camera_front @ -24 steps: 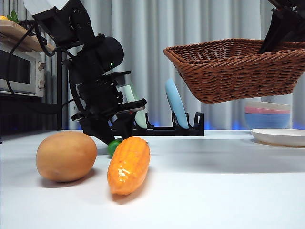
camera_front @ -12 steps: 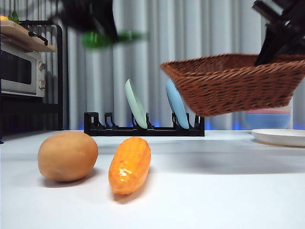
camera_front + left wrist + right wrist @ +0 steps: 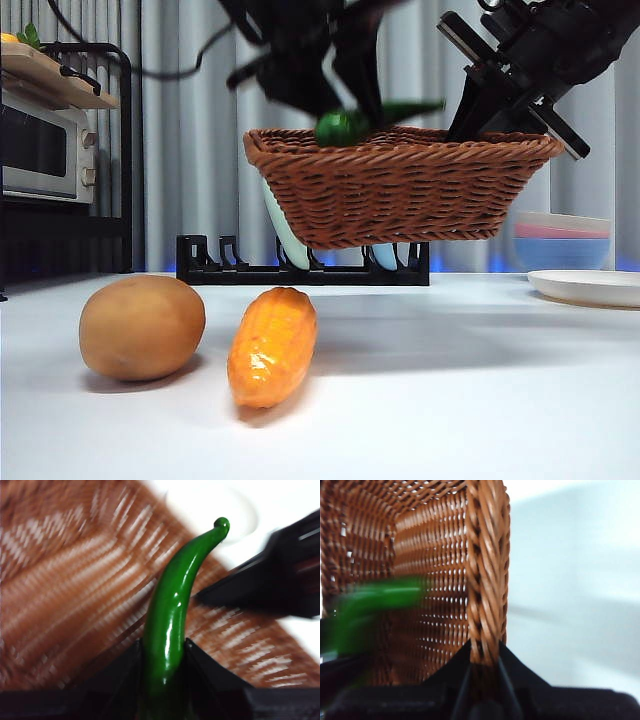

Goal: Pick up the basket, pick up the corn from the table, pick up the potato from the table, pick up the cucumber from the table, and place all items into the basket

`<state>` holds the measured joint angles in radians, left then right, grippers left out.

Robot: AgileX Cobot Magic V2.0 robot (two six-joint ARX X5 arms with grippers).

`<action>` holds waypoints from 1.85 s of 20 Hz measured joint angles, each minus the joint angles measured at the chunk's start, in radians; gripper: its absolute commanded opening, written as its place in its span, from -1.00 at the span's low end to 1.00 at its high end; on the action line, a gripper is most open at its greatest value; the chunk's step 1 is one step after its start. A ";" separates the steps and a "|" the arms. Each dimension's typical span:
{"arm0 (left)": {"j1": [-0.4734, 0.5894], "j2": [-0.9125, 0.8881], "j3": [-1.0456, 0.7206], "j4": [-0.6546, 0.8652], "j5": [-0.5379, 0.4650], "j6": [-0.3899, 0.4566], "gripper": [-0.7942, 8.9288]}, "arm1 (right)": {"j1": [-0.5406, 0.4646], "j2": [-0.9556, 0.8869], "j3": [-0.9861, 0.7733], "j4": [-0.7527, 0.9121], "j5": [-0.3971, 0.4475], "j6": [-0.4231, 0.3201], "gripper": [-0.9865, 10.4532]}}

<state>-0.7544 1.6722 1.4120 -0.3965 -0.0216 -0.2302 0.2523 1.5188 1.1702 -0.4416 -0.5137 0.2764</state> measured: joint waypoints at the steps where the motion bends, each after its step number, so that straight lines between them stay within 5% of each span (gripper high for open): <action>1: 0.002 0.015 0.000 -0.008 -0.003 0.000 -0.20 | 0.000 0.000 0.000 -0.001 0.000 0.002 -0.85; 2: 0.003 0.027 -0.002 -0.016 -0.005 0.000 0.27 | -0.001 0.000 0.000 0.001 0.000 0.004 -0.85; 3: 0.003 0.029 -0.002 -0.021 -0.005 0.000 0.39 | -0.002 0.000 0.000 0.000 0.000 0.005 -0.85; 7: 0.003 0.022 0.000 -0.040 -0.002 0.000 0.38 | -0.003 0.000 0.000 0.001 0.000 0.005 -0.85; 19: 0.001 -0.470 0.040 -0.710 -0.003 0.045 0.38 | -0.103 0.000 0.000 0.053 0.003 0.005 -0.85; 23: -0.012 -0.486 -0.185 -0.655 -0.003 -0.016 0.38 | -0.108 0.000 0.000 0.053 0.000 0.005 -0.85; 28: 0.013 -0.474 -0.473 -0.379 -0.002 -0.110 0.38 | -0.108 0.000 0.000 0.051 0.000 0.005 -0.85; 37: 0.173 -0.200 -0.505 -0.155 0.090 -0.129 0.38 | -0.109 0.000 0.000 0.050 0.000 0.005 -0.85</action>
<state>-0.5816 1.4719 0.9070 -0.5514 0.0685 -0.3588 0.1436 1.5188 1.1702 -0.3920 -0.5137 0.2810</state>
